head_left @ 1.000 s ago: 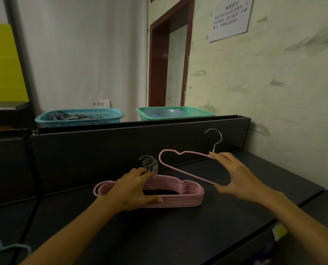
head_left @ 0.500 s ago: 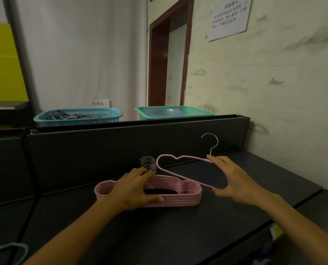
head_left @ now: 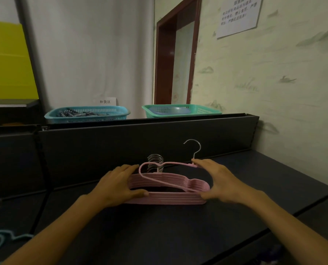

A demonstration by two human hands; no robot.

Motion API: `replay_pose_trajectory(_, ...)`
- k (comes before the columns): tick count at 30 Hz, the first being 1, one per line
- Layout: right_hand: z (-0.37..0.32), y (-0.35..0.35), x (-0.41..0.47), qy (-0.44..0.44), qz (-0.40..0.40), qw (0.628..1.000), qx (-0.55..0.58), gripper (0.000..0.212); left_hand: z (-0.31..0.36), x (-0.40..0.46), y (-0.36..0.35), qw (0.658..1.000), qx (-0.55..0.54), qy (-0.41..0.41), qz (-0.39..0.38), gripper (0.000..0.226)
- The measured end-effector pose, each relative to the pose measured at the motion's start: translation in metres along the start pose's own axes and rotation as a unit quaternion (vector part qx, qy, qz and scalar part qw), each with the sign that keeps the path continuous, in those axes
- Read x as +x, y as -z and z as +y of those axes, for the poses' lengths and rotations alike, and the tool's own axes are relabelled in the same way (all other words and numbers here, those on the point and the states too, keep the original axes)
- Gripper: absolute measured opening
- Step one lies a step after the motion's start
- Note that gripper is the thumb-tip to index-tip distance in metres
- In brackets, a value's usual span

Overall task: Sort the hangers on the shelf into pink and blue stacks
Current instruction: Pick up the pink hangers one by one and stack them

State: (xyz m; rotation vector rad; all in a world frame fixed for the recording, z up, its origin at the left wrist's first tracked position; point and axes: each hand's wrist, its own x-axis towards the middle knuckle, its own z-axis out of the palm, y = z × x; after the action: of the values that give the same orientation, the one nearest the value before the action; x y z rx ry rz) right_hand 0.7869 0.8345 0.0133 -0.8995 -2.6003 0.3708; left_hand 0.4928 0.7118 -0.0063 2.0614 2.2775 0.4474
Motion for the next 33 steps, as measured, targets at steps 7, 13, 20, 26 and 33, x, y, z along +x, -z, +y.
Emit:
replay_pose_trajectory(7, -0.031, -0.027, 0.036, 0.012, -0.07, 0.997, 0.032, 0.099, -0.022, -0.016, 0.012, 0.998, -0.028, 0.051, -0.014, 0.11)
replay_pose_trajectory(13, -0.04, -0.04, 0.054, 0.001, -0.099, 0.993, 0.059, 0.102, -0.032, -0.017, 0.013, 0.998, -0.037, 0.048, -0.018, 0.094)
replay_pose_trajectory(20, -0.045, -0.038, 0.057, -0.003, -0.113, 0.991, 0.069, 0.102, -0.035, -0.018, 0.011, 0.999, -0.04, 0.034, -0.012, 0.085)
replay_pose_trajectory(26, -0.051, -0.036, 0.059, 0.0, -0.118, 0.991, 0.063, 0.098, -0.028, -0.014, 0.013, 0.999, -0.038, 0.002, -0.01, 0.079)
replay_pose_trajectory(33, -0.034, -0.019, 0.048, -0.026, -0.124, 0.992, 0.002, 0.096, -0.023, -0.011, 0.014, 0.998, -0.045, -0.026, -0.034, 0.067)
